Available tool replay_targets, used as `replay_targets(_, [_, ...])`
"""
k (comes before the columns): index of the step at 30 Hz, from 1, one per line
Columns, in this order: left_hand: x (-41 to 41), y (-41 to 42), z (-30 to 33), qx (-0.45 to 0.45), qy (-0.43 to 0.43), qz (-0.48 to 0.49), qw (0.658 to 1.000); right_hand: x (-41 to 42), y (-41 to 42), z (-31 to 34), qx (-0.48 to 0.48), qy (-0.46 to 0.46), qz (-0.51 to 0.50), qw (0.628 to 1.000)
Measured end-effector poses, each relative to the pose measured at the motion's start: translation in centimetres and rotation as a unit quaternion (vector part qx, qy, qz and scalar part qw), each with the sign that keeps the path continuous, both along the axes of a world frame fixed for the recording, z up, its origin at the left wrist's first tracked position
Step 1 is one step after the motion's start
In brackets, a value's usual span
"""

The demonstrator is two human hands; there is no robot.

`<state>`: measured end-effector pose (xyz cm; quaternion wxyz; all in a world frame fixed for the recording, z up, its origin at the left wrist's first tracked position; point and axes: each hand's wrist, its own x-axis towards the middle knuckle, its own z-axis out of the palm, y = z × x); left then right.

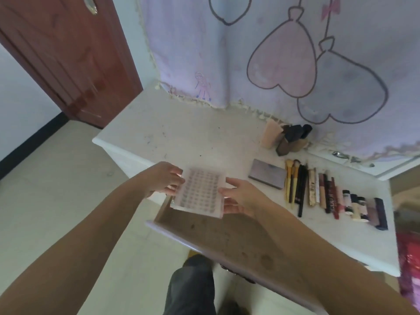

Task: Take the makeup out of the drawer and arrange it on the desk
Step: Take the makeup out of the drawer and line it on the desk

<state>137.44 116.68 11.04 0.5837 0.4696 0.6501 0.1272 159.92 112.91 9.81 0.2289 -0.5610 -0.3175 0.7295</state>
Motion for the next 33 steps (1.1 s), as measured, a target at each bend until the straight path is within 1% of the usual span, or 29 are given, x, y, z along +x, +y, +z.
replay_targets(2, [2.2,2.8,0.4,0.031,-0.014,0.002,0.999,1.1,2.1,0.4,0.047,-0.049,-0.043,0.997])
replay_targets(4, [4.8,6.2,0.0,0.044,-0.023,0.005,0.999,1.8,4.5,0.1,0.084,-0.095,-0.102,0.987])
replay_targets(5, [6.0,8.0,-0.5,0.038,-0.031,0.013,0.999,1.9,5.7,-0.4,0.106,-0.123,-0.129,0.978])
replay_targets(7, [8.0,11.6,-1.7,0.028,-0.043,0.028,0.998,1.8,8.4,-1.6,0.148,-0.213,-0.162,0.952])
replay_targets(9, [9.3,15.0,-2.8,0.033,-0.038,0.018,0.999,1.3,11.3,-2.9,0.158,-0.297,-0.170,0.926])
replay_targets(10, [9.9,16.6,-3.3,0.043,-0.034,0.009,0.998,1.0,12.8,-3.6,0.152,-0.322,-0.176,0.918])
replay_targets(13, [11.5,21.0,-4.6,0.056,-0.044,-0.012,0.997,0.1,17.4,-5.1,0.132,-0.359,-0.205,0.901])
replay_targets(15, [12.4,22.9,-5.3,0.072,-0.050,-0.031,0.996,-0.3,20.0,-5.7,0.134,-0.366,-0.227,0.893])
replay_targets(17, [13.2,23.9,-6.3,0.092,-0.054,-0.054,0.993,-0.2,21.8,-6.4,0.133,-0.367,-0.254,0.885])
replay_targets(19, [13.6,24.0,-7.3,0.091,-0.060,-0.073,0.991,0.2,22.6,-7.1,0.122,-0.382,-0.274,0.874])
replay_targets(21, [13.9,23.6,-8.1,0.091,-0.068,-0.103,0.988,0.3,22.5,-7.8,0.119,-0.403,-0.262,0.869])
replay_targets(23, [14.0,23.3,-8.7,0.106,-0.064,-0.125,0.984,0.2,22.1,-8.3,0.130,-0.433,-0.210,0.867])
replay_targets(26, [14.1,23.4,-8.7,0.111,-0.070,-0.132,0.983,0.5,22.0,-8.5,0.124,-0.455,-0.153,0.869])
replay_targets(28, [13.6,23.4,-8.6,0.101,-0.054,-0.135,0.984,0.8,21.7,-8.0,0.111,-0.463,-0.124,0.870])
replay_targets(30, [12.7,23.0,-8.2,0.092,-0.038,-0.127,0.987,0.8,20.6,-7.1,0.124,-0.455,-0.103,0.876])
replay_targets(33, [11.0,20.5,-6.6,0.103,-0.041,-0.109,0.988,1.0,16.6,-5.2,0.192,-0.414,-0.090,0.885])
